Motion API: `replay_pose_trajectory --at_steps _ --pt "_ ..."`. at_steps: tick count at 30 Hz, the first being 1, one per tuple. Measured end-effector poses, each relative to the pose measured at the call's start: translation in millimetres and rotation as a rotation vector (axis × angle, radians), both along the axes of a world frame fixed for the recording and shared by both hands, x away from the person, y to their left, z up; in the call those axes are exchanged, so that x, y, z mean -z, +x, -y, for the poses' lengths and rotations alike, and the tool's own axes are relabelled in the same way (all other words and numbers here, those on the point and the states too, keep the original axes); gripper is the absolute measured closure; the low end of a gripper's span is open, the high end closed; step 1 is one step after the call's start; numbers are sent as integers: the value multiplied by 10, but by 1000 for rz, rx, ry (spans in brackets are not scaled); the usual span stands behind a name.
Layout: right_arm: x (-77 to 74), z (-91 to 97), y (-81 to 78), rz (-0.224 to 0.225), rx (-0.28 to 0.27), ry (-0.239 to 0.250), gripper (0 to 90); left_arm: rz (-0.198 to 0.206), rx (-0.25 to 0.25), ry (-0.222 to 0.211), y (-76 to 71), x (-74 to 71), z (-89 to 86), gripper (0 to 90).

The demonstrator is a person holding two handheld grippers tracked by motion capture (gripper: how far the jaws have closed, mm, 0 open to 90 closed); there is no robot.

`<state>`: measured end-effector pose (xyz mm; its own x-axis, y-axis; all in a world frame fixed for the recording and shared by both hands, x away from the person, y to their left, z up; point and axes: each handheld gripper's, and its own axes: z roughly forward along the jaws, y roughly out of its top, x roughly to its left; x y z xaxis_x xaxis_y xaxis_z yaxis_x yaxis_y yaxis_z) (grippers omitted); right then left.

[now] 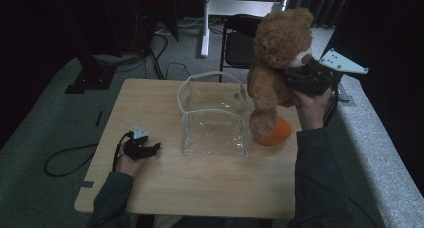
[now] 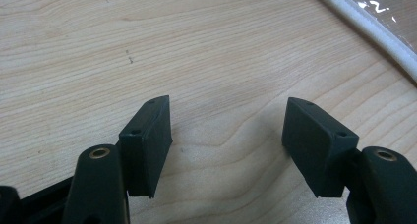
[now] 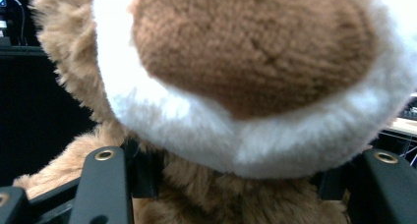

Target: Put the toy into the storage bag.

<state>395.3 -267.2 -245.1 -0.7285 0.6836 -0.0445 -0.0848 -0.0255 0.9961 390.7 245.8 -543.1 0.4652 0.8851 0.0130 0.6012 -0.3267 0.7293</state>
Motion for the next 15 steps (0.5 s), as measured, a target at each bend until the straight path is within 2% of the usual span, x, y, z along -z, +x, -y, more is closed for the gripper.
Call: replay_pose_trajectory --at_steps 9,15 --pt "8 -49 140 -22 3 19 359 0 0 0 0 0 0 362" --pt "26 -95 226 -32 14 8 359 0 1 1 0 0 0 362"
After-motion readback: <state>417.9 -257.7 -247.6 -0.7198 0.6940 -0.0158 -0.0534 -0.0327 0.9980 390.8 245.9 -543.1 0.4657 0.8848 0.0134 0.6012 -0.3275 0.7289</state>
